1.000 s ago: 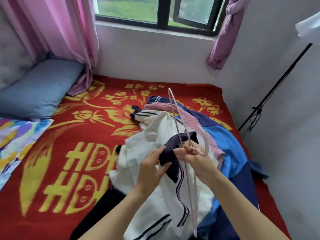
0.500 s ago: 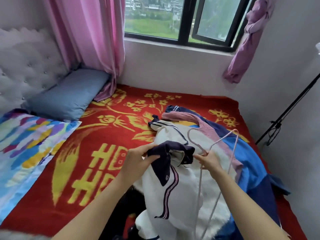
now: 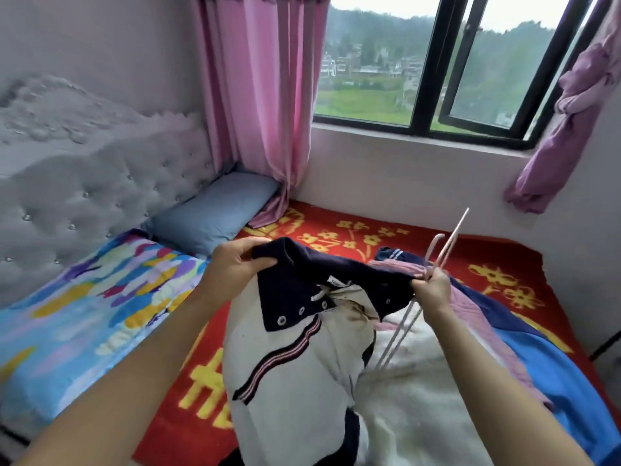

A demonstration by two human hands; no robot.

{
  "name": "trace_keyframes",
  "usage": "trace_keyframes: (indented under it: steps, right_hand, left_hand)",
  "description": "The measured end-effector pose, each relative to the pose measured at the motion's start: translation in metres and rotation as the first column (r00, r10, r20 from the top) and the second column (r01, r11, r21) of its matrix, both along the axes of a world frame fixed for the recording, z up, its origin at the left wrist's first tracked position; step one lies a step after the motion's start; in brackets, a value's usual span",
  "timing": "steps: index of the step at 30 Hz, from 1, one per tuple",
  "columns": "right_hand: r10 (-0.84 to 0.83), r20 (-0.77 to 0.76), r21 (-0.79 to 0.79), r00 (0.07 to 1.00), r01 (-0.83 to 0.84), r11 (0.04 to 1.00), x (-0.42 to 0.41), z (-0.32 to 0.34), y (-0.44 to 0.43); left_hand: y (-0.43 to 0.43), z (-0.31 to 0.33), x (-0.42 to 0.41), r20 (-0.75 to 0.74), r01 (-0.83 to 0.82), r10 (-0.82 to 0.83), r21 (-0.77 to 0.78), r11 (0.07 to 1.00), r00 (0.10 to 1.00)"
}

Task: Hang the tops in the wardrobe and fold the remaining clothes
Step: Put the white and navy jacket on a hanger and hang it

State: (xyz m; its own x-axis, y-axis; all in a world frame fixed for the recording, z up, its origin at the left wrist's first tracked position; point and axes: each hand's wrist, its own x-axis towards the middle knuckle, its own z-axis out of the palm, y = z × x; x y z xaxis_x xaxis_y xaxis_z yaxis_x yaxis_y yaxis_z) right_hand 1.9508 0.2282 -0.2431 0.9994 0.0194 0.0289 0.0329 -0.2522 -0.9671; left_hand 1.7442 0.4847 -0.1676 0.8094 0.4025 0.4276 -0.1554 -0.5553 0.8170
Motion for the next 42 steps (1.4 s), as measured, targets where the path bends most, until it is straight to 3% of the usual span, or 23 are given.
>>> trace_keyframes:
  steps: [4,8,11,15,20,24,31,35,42]
  right_hand:
    - [0.022,0.261,-0.023,0.965,-0.016,1.0,0.028,0.099,-0.003]
    - [0.06,0.43,-0.117,0.901,-0.01,0.993,0.024,0.168,-0.005]
    - [0.059,0.504,-0.078,0.862,-0.022,0.997,0.011,0.194,-0.002]
    - [0.194,0.408,-0.164,0.892,-0.137,0.977,-0.001,0.167,0.0]
    - [0.31,0.089,-0.298,0.947,-0.271,0.915,-0.015,0.06,0.015]
    - [0.27,-0.08,-0.425,0.959,-0.278,0.861,-0.035,-0.012,0.017]
    - [0.394,-0.193,-0.507,0.899,-0.435,0.744,-0.064,-0.04,0.032]
    - [0.436,-0.185,-0.493,0.881,-0.467,0.734,-0.074,-0.038,0.046]
    - [0.482,-0.166,-0.481,0.861,-0.497,0.723,-0.092,-0.033,0.055]
  left_hand:
    - [0.025,0.044,0.017,0.061,-0.073,0.07,0.042,0.996,0.996]
    - [0.039,0.094,0.028,0.226,-0.148,0.138,0.026,0.989,0.964]
    - [0.049,0.113,0.026,0.303,-0.173,0.16,0.016,0.985,0.94]
    - [0.054,0.079,0.018,0.219,-0.165,0.163,-0.009,0.986,0.962]
    - [0.041,-0.042,0.002,-0.031,-0.201,0.199,-0.08,0.976,0.98]
    - [0.026,-0.127,-0.02,-0.203,-0.283,0.243,-0.199,0.938,0.948]
    - [0.013,-0.191,-0.066,-0.429,-0.444,0.315,-0.245,0.862,0.847]
    - [0.0,-0.201,-0.077,-0.475,-0.521,0.451,-0.017,0.854,0.755]
    - [-0.029,-0.202,-0.072,-0.497,-0.702,0.588,-0.061,0.71,0.638]
